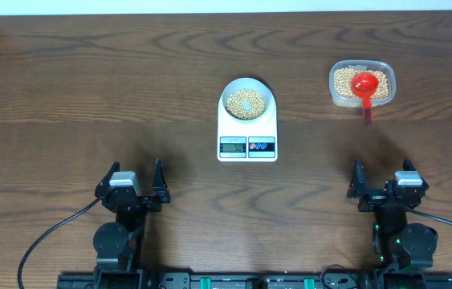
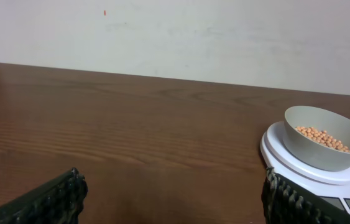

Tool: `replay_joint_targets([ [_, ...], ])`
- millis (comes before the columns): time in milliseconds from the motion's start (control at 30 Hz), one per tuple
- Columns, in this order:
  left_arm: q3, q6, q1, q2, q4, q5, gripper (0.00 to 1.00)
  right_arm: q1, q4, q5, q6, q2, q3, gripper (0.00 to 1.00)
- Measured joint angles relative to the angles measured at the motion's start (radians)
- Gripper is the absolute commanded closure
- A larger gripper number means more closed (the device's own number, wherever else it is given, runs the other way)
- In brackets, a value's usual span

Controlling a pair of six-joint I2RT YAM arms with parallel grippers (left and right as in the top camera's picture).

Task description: Scoop item into bowl and weigh 50g on scale

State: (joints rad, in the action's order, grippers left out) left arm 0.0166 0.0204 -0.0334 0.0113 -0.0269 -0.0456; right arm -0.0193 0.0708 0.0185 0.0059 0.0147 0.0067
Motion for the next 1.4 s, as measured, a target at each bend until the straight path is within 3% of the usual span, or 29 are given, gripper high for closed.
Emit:
replay_joint_targets([
  [1400, 0.0, 0.0, 0.0, 0.0, 0.0, 0.0, 0.08, 0.008, 0.0, 0.0, 0.0, 0.049, 0.0, 0.01],
])
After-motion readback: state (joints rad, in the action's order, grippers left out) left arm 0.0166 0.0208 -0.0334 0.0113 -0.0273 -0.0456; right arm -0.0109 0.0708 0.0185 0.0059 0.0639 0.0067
